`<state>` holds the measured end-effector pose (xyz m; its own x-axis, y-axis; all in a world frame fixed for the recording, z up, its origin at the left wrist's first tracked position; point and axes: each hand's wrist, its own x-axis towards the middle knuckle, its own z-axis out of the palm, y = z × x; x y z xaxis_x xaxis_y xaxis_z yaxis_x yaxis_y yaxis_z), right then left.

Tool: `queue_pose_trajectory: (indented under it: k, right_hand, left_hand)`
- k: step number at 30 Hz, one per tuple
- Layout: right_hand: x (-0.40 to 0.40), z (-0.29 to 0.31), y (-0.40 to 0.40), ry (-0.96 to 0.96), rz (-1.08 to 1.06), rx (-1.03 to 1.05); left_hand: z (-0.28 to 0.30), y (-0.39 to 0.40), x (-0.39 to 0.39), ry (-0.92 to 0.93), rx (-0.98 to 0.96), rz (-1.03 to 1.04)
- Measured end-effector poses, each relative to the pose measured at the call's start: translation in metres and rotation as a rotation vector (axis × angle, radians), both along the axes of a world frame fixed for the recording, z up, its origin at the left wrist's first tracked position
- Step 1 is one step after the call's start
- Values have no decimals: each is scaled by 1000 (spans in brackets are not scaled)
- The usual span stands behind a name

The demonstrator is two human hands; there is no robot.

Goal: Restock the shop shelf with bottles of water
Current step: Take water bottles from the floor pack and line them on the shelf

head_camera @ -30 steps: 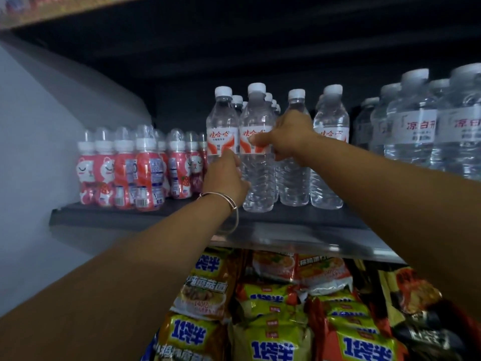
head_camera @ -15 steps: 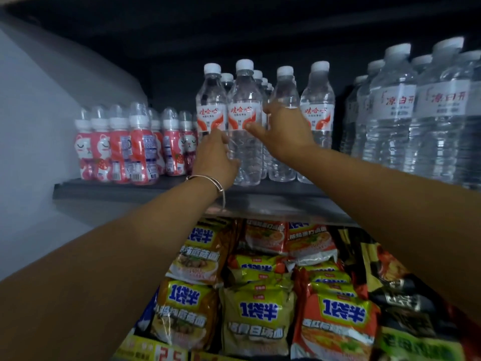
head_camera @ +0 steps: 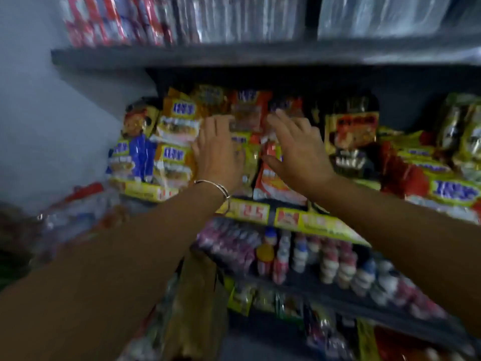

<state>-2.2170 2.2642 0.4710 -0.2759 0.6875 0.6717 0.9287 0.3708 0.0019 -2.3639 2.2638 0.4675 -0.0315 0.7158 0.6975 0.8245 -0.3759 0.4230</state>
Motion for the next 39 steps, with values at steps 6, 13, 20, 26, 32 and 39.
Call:
queue_pose_trajectory:
  k: [6, 13, 20, 26, 32, 39]
  right_hand:
    - [26, -130, -46, 13, -37, -272]
    - [25, -311, -103, 92, -61, -436]
    - [-17, -497, -160, 143, -88, -595]
    - [-57, -650, -191, 118, -57, -852]
    - [-86, -781, -195, 156, -9, -1019]
    - [-113, -860, -178, 424, -22, -1136]
  left_hand:
    - [-133, -47, 18, -5, -112, -64]
    - [-309, -105, 16, -27, -190, -153]
    - [-504, -179, -18, -107, -443, -179]
    - [-664, -223, -48, -295, -635, -141]
    - [-772, -228, -68, -275, -589, -121]
    - [-832, -208, -83, -264, -450, -125]
